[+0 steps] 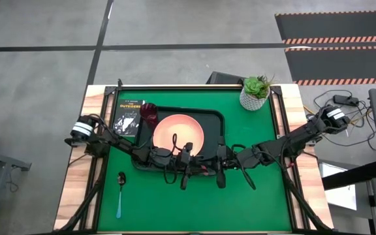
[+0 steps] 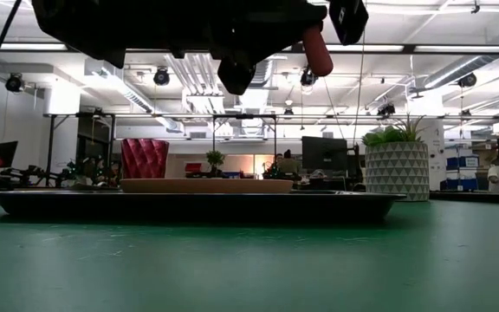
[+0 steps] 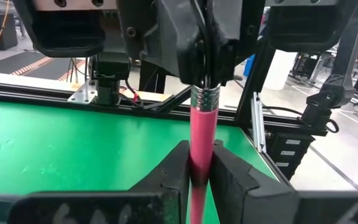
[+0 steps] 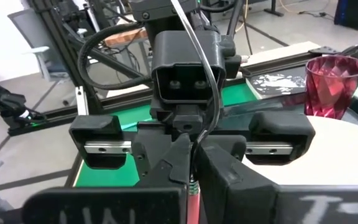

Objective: Pick and place plate/cup/fork/spoon on tray
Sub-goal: Put the pink fork on the black table tray

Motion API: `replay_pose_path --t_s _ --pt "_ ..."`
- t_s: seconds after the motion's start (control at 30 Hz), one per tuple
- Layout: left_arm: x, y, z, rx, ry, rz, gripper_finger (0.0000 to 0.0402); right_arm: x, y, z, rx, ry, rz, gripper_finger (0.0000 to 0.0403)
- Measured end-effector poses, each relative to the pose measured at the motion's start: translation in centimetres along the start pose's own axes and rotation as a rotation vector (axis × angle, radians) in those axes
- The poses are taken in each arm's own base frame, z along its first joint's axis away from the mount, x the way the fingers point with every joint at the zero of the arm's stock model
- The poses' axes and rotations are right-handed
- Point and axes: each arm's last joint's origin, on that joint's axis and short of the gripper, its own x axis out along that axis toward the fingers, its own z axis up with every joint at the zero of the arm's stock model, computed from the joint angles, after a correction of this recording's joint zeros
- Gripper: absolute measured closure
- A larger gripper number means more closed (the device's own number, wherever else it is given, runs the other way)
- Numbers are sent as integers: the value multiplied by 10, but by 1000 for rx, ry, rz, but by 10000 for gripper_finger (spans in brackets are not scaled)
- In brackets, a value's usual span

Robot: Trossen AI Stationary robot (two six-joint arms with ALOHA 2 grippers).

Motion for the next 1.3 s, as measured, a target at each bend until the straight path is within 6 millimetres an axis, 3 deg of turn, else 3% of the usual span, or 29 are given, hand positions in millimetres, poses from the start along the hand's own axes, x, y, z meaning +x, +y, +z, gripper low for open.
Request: replay_pose_path --t_s 0.13,0.33,0.53,0.87,1.03,1.3 --pt "-3 2 0 1 5 0 347 0 -1 0 0 1 -2 394" --pt "-7 2 5 3 14 0 279 0 -3 2 -2 0 -15 394" --pt "-27 3 19 54 143 52 233 -3 -15 3 2 28 -51 394" --pt "-81 10 40 63 104 243 228 -2 -44 -9 29 66 -148 396" --pt "-105 13 40 38 61 256 228 -1 -56 -14 67 99 -162 395" --pt "-123 14 30 -7 17 247 228 -2 -61 -20 73 154 -179 395"
